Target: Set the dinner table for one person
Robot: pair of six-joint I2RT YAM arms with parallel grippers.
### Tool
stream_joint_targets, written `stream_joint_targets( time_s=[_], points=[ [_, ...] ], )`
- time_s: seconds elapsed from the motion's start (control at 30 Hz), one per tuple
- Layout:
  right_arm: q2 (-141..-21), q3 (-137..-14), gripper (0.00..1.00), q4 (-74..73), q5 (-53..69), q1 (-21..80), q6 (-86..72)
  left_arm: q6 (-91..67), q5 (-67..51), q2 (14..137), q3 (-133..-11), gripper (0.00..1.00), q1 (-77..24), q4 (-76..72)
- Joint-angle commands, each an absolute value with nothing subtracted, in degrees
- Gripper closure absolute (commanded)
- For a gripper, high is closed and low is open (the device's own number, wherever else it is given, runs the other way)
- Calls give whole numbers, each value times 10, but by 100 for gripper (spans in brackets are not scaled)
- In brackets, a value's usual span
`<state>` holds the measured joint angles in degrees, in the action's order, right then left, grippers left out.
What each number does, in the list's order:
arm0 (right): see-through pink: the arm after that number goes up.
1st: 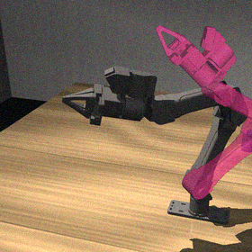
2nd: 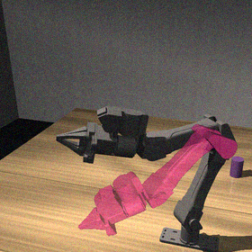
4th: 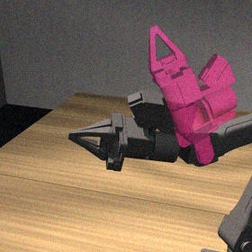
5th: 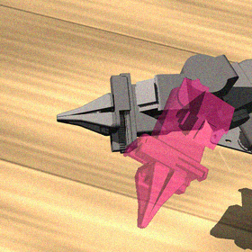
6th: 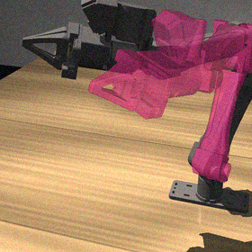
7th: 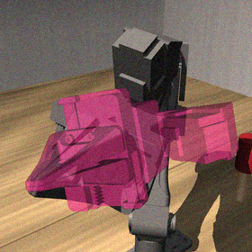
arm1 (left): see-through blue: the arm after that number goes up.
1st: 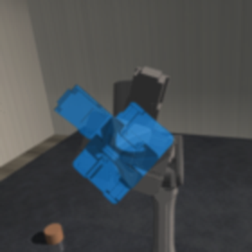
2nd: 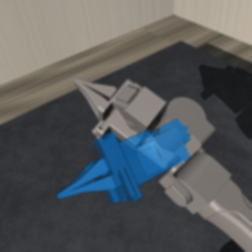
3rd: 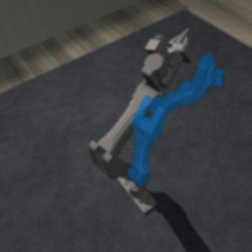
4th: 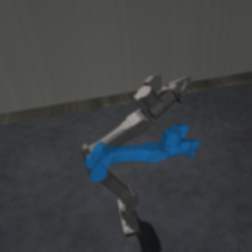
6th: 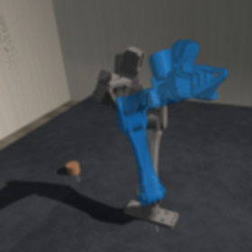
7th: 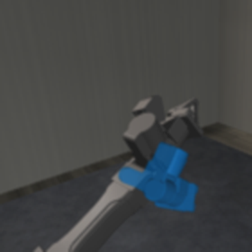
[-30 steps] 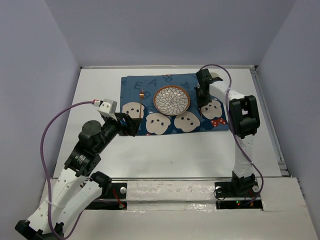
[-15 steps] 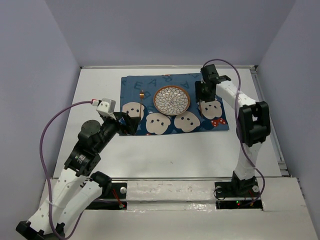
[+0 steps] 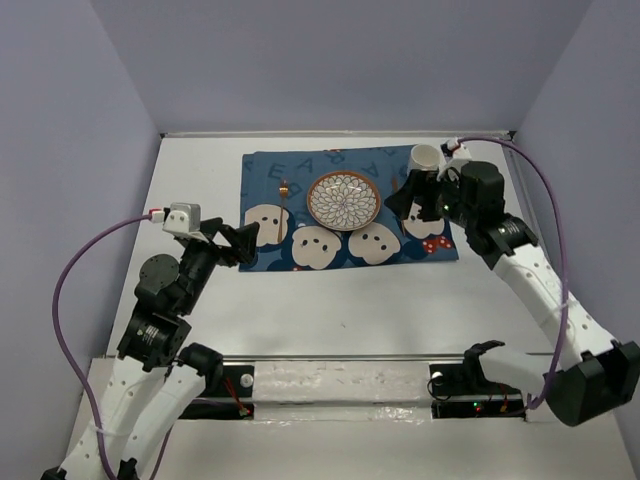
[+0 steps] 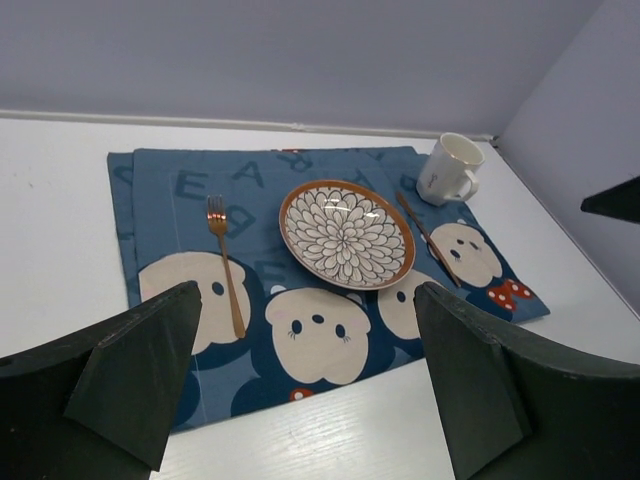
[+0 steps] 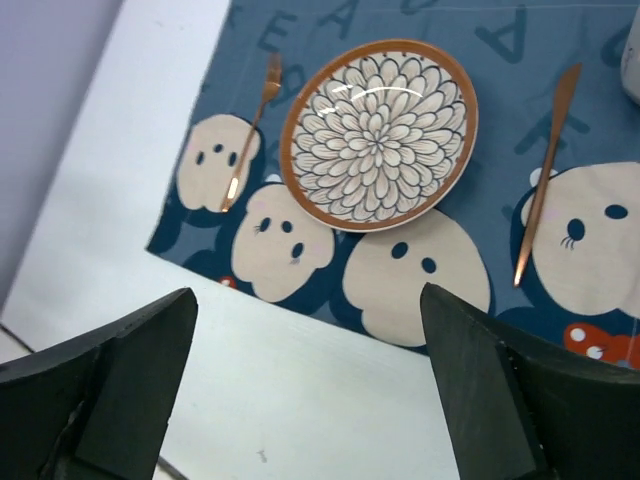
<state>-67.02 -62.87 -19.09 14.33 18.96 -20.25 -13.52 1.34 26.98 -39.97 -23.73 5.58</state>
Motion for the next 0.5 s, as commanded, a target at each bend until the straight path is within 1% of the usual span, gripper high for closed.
stream_joint_targets(
  time_s=[0.0,0.03,0.13,0.23,0.3,0.37,0.4,0.47],
  points=[
    [-586,-581,0,-141,181,191,-211,-126,17,252,-389,1,-227,11],
    [-544,-573,0,-140,182,191,-210,-126,13,248,-389,1,-225,9],
    [-480,-548,0,-138,172,191,-203,-130,14,233,-385,1,-221,2],
    [-363,-533,0,-137,146,191,-194,-134,15,222,-386,1,-219,-20],
    [-318,-523,0,-135,119,191,-192,-134,15,216,-388,1,-218,-26],
    [-275,-508,0,-134,69,191,-191,-134,14,212,-397,1,-218,-27],
    [-236,-497,0,-134,33,191,-192,-132,16,210,-403,1,-218,-26],
    [-202,-482,0,-132,3,191,-194,-132,18,205,-407,1,-218,-26]
  ],
)
